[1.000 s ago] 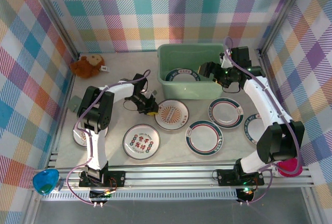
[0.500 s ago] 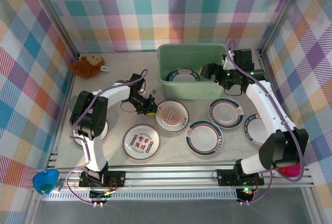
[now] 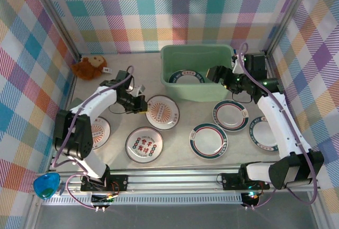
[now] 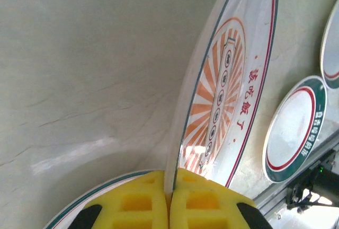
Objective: Place the plates into the plastic bin on the countertop
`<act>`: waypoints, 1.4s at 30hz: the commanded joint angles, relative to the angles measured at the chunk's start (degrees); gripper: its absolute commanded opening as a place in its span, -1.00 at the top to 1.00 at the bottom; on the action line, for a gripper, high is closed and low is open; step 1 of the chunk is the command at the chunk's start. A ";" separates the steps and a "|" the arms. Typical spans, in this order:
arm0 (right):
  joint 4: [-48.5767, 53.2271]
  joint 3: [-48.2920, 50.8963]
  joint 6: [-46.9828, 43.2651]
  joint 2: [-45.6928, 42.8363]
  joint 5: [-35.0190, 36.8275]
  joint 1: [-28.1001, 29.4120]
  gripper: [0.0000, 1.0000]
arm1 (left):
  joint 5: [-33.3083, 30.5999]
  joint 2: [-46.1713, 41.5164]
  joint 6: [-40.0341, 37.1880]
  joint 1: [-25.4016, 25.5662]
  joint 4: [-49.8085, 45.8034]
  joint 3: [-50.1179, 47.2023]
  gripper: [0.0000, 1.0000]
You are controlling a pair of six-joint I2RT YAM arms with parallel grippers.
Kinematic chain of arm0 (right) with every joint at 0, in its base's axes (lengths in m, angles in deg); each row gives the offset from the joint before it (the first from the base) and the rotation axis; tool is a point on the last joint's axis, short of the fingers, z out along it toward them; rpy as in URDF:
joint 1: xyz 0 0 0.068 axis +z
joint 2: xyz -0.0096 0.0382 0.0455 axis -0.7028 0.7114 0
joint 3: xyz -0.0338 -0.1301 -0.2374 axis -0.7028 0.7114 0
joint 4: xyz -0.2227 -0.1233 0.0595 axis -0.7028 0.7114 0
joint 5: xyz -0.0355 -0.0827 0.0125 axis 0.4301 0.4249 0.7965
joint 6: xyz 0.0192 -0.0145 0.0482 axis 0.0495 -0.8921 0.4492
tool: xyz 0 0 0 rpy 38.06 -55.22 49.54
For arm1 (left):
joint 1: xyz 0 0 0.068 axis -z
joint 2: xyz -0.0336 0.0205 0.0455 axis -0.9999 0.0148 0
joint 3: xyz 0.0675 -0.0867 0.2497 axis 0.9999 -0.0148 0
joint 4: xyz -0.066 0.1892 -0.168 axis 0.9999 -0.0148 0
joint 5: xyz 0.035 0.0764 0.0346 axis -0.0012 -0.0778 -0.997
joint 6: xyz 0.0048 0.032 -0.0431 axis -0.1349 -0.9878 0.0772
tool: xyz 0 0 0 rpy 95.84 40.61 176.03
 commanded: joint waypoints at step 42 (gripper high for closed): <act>-3.73 -34.36 -3.33 26.99 -7.99 7.64 -0.26 | 13.94 -1.89 19.68 -4.40 12.86 29.76 1.00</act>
